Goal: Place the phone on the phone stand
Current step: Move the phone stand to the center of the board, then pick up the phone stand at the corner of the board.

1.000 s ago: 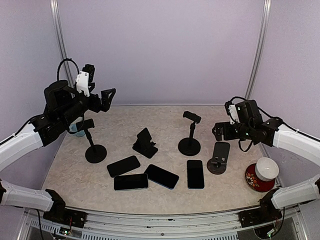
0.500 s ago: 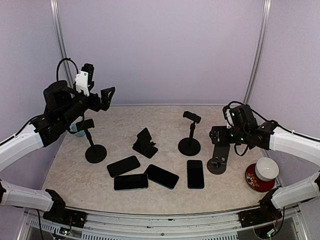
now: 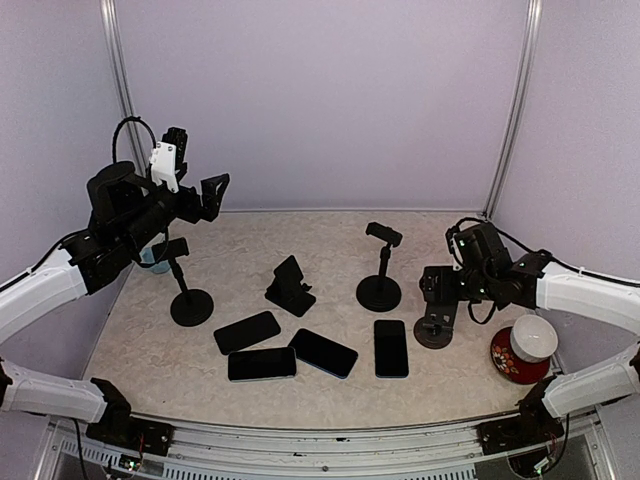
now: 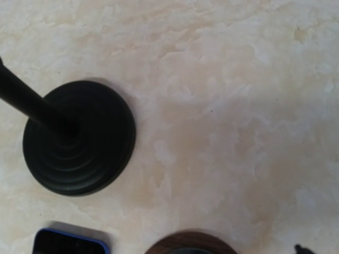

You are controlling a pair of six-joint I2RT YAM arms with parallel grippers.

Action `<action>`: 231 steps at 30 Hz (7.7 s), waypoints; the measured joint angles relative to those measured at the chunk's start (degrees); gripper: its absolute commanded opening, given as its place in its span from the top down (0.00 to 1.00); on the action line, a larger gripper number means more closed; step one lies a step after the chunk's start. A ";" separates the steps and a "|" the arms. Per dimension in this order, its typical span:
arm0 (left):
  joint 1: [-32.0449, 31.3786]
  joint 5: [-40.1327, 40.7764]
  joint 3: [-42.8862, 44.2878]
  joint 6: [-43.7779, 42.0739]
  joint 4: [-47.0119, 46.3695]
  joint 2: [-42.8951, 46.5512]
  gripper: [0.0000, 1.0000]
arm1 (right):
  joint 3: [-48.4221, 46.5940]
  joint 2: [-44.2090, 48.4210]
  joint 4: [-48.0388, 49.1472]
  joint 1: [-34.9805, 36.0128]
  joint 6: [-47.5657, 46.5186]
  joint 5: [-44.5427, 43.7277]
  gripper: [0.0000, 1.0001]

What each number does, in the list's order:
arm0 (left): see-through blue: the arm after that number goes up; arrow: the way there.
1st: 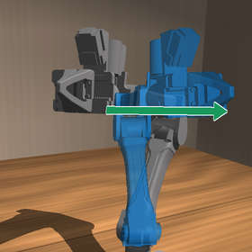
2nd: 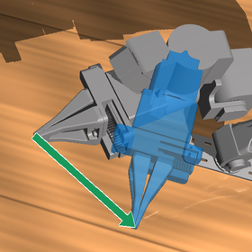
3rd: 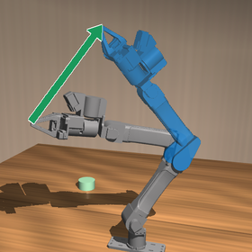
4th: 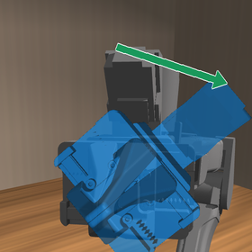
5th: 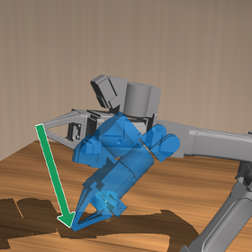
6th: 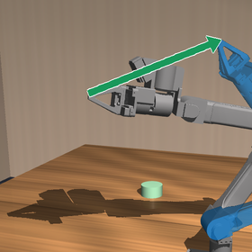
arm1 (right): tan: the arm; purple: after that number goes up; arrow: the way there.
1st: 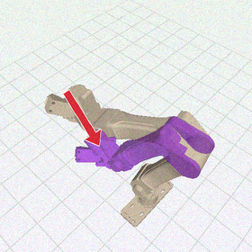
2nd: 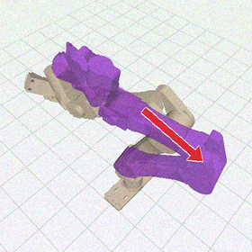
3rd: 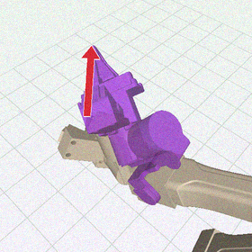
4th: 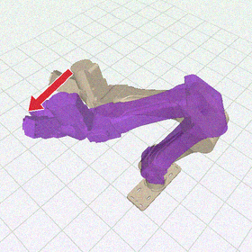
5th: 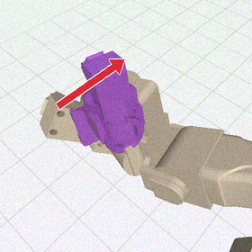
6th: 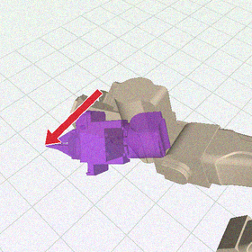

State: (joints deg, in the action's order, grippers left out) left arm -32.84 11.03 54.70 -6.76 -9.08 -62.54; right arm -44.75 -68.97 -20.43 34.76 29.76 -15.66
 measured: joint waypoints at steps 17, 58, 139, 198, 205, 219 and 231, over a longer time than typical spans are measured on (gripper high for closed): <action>0.00 0.79 -0.24 -0.20 -0.74 -0.04 0.01 | 1.31 0.09 0.04 0.02 1.51 -1.03 0.06; 0.00 1.90 -0.68 -1.05 -0.81 -0.13 0.01 | -1.70 -3.10 0.92 1.49 -4.02 -6.84 0.36; -0.63 2.29 -0.83 -1.51 -0.83 -0.74 0.01 | -12.00 -9.09 8.85 -13.33 -28.06 17.79 0.00; -1.11 3.39 -1.03 -2.73 -0.83 -0.74 0.01 | -20.24 -29.11 -2.43 -0.09 16.22 -25.16 0.10; -1.11 3.39 -1.03 -2.73 -0.83 -0.74 0.01 | -20.24 -30.80 -0.68 -0.98 15.91 -25.09 0.22; -1.11 3.39 -1.05 -2.73 -0.83 -0.74 0.01 | -20.24 -30.77 0.68 -1.38 12.74 -26.01 0.43; -1.29 3.41 -1.05 -2.73 -0.83 -0.74 0.01 | -20.06 -26.95 9.16 -10.56 -1.07 -17.35 0.43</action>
State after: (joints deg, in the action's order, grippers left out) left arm -34.13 14.44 53.65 -9.50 -9.91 -63.29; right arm -64.82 -95.92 -11.27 24.21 28.69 -33.01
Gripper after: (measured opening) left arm 0.989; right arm 0.702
